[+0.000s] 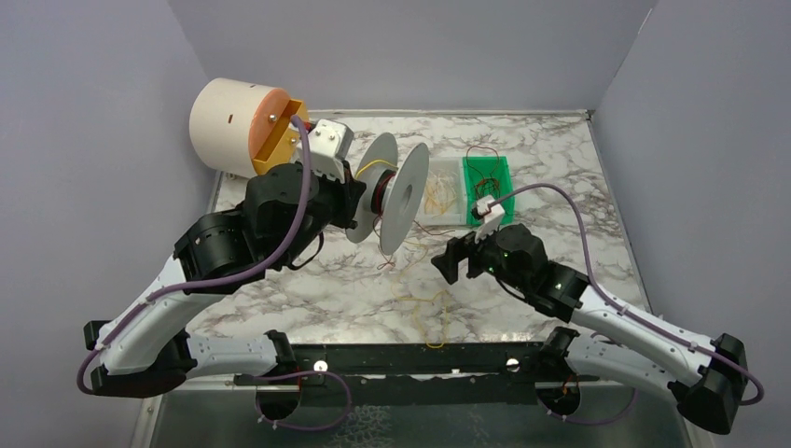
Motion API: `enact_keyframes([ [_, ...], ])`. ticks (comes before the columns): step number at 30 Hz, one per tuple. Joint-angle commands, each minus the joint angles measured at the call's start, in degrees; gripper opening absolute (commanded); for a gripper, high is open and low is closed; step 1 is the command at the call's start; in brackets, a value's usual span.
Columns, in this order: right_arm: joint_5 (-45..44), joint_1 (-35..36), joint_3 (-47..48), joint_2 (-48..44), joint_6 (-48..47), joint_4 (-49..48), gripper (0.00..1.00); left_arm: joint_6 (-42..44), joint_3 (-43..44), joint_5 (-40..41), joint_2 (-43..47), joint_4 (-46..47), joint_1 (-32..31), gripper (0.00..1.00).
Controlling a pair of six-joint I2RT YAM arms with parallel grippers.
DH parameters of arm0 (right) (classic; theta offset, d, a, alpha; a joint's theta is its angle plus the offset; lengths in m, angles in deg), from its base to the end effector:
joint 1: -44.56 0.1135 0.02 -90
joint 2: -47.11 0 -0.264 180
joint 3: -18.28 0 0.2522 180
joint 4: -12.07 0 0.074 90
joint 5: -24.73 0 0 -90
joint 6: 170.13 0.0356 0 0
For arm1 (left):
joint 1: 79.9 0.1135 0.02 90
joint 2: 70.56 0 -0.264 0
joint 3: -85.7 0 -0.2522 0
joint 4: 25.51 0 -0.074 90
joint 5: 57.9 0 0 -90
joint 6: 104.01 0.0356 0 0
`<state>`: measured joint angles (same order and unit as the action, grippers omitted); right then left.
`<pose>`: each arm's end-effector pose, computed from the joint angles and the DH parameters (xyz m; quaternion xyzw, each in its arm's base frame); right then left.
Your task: Wrap the cables
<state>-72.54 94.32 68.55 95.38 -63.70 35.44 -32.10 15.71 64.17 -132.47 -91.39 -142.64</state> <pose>0.1314 0.1483 0.2795 -0.2021 0.7999 0.2633 0.4999 0.0916 -0.1365 0.5023 0.1444 0.7801 -0.1973 0.5759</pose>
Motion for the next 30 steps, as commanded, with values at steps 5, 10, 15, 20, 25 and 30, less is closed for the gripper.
enact_keyframes([
  [5, 2.6, -0.4, -2.4, 7.2, 0.5, -9.9, 0.97, 0.4, 5.9, 2.1, -0.6, 3.8, 0.0, 0.00],
  [10, 5.1, -1.7, -2.2, 12.7, 0.1, -15.9, 0.97, 0.2, 6.8, 1.8, -0.8, 4.2, 0.0, 0.00],
  [15, 10.7, -5.6, -2.3, 18.9, -0.4, -22.4, 0.93, -0.2, 6.9, 2.0, -0.6, 4.8, 0.0, 0.00],
  [20, 18.2, -8.2, -4.3, 23.2, 0.6, -29.2, 0.88, -0.9, 7.1, 2.4, -0.4, 6.1, 0.0, 0.00],
  [25, 22.2, -9.2, -5.3, 27.3, 1.9, -35.2, 0.81, -2.4, 5.7, 3.2, 0.4, 8.1, 0.0, 0.00],
  [30, 24.2, -9.7, -4.7, 31.3, 2.8, -39.9, 0.72, -3.7, 3.4, 4.0, 2.1, 11.4, 0.0, 0.00],
])
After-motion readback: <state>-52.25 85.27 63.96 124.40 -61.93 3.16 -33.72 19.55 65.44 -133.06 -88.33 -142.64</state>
